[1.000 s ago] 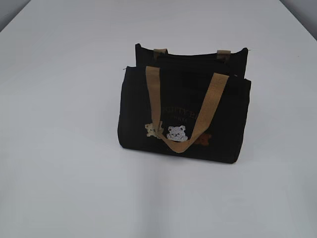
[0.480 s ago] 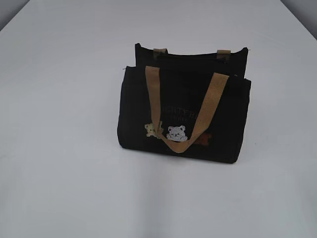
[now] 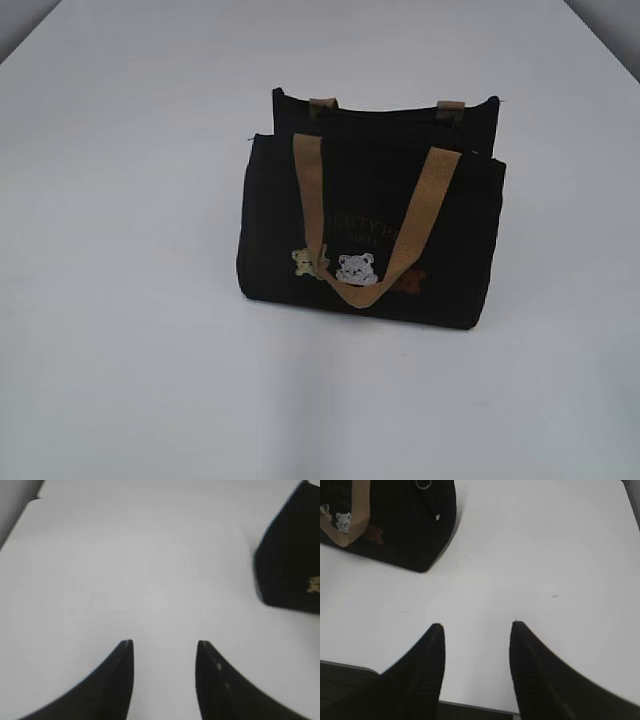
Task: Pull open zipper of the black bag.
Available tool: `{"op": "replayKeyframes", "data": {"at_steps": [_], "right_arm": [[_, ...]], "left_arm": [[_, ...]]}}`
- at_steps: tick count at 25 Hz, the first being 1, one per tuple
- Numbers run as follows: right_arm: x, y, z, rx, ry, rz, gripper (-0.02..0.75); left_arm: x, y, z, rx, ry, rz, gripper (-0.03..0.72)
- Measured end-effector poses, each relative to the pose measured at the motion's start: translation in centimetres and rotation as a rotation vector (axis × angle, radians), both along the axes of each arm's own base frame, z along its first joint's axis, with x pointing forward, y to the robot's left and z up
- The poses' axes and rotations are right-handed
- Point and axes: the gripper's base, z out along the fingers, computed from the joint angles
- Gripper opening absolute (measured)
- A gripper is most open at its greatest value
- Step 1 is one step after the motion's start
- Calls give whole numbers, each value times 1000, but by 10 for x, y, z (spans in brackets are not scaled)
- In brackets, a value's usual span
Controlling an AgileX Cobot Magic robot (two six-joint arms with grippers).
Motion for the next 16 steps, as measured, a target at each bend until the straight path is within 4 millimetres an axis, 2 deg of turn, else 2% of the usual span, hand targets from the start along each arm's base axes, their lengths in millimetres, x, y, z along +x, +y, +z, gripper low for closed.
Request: {"op": "replayKeyframes", "data": {"at_steps": [4, 16], "right_arm": [[0, 0, 0, 0, 0, 0, 338], [0, 0, 0, 0, 0, 0, 338]], "left_arm": [[0, -1, 0, 0, 0, 143, 304], [0, -1, 0, 0, 0, 133, 292]]}}
